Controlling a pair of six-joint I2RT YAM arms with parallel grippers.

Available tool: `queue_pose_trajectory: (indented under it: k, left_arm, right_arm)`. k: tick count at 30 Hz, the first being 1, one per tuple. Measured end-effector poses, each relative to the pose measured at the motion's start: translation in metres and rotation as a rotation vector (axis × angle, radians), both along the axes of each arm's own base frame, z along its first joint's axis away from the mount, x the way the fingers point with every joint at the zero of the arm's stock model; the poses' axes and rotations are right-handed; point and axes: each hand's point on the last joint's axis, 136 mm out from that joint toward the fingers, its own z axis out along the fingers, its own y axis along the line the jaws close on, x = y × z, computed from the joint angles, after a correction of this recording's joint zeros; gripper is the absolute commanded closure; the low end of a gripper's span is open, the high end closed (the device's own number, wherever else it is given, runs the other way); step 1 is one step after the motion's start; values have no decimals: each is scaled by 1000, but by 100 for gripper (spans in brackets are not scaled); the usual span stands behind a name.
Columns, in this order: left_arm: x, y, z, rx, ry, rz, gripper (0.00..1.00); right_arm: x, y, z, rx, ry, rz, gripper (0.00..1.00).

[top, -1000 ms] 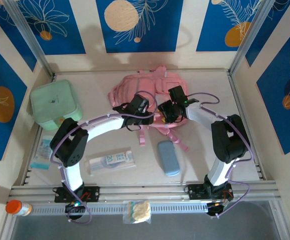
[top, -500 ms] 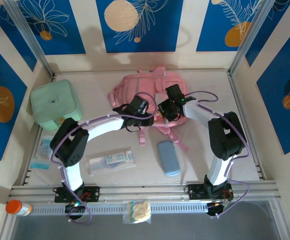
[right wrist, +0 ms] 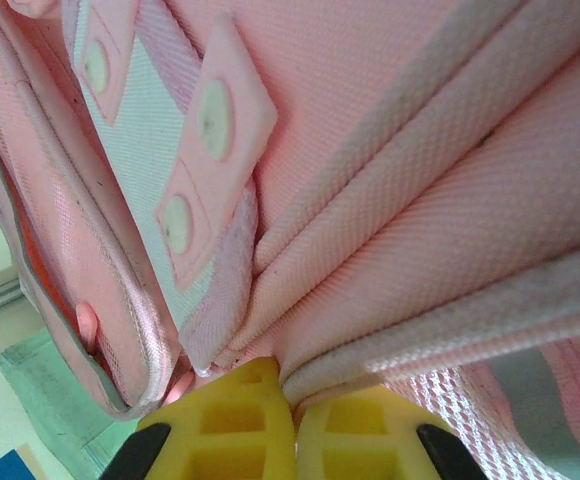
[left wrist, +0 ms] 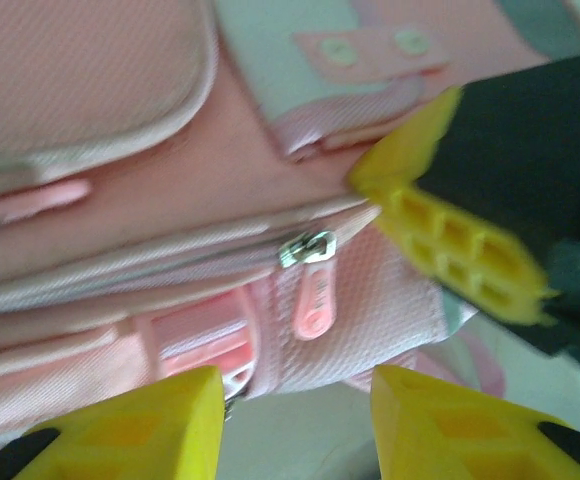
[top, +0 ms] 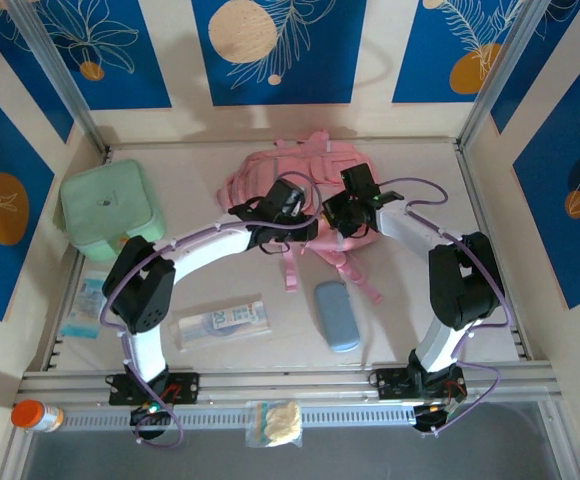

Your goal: Pack the student bag

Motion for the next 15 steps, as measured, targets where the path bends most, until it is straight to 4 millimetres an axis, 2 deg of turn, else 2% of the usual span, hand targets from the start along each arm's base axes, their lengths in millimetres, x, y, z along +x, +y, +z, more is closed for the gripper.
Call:
queue_pose_trajectory:
  k: [5,11,15]
  left_arm:
    - [4,-17,5,9,-23,-31,61]
    - [9,-21,-19,70,-2,-44,65]
    - [10,-22,-28,88,-7,-62,67]
  right_arm:
    - [0,1,3,11,-3,-1,100]
    - [2,1,11,39,-15,-9,100]
    - [2,1,14,49,-17,-13,100]
